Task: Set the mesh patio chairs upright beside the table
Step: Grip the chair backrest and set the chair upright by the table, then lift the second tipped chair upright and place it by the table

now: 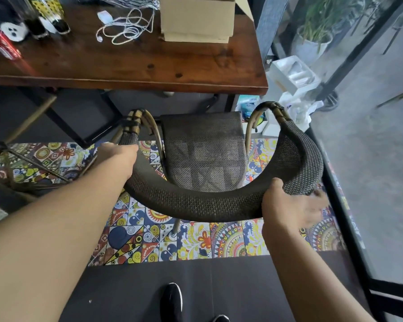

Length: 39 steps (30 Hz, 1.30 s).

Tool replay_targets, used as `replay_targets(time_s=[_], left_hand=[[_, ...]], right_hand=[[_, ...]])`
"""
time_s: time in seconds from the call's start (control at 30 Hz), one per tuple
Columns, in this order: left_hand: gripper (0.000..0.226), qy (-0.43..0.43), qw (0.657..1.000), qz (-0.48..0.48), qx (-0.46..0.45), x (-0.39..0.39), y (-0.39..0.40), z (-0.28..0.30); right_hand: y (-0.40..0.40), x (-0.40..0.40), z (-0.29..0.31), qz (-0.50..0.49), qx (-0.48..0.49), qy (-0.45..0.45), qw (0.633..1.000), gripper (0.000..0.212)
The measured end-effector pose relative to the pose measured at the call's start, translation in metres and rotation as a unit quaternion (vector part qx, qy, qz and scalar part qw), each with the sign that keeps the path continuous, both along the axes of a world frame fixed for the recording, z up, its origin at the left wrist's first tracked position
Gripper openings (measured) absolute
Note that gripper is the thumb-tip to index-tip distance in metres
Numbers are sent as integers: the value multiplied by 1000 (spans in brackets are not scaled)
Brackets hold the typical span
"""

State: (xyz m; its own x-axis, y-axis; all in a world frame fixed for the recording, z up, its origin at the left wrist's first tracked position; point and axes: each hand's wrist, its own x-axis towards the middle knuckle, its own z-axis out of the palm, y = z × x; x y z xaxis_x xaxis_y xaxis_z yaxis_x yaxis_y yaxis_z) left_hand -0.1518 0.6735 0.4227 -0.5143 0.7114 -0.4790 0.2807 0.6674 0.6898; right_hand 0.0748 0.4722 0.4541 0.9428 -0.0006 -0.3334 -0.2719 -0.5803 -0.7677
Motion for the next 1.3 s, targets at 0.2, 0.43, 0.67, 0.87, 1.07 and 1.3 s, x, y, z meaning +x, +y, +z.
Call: replay_targets(time_s=[0.2, 0.43, 0.67, 0.87, 1.07, 1.3], left_hand=[[55, -63, 985, -54, 150, 16, -6, 60], [52, -84, 968, -122, 201, 16, -40, 107], [48, -48, 952, -138, 269, -2, -72, 157], [54, -11, 947, -112, 301, -31, -109, 176], [55, 34, 950, -23, 309, -89, -135, 182], [60, 46, 951, 90, 291, -185, -169, 168]], right_hand=[[4, 3, 27, 190, -38, -187, 963, 42], [40, 12, 81, 335, 108, -114, 929, 32], [36, 0, 130, 388, 155, -124, 900, 30], [26, -25, 149, 442, 159, -118, 875, 38], [33, -74, 159, 505, 180, -84, 840, 39], [42, -159, 142, 577, 188, -48, 794, 43]])
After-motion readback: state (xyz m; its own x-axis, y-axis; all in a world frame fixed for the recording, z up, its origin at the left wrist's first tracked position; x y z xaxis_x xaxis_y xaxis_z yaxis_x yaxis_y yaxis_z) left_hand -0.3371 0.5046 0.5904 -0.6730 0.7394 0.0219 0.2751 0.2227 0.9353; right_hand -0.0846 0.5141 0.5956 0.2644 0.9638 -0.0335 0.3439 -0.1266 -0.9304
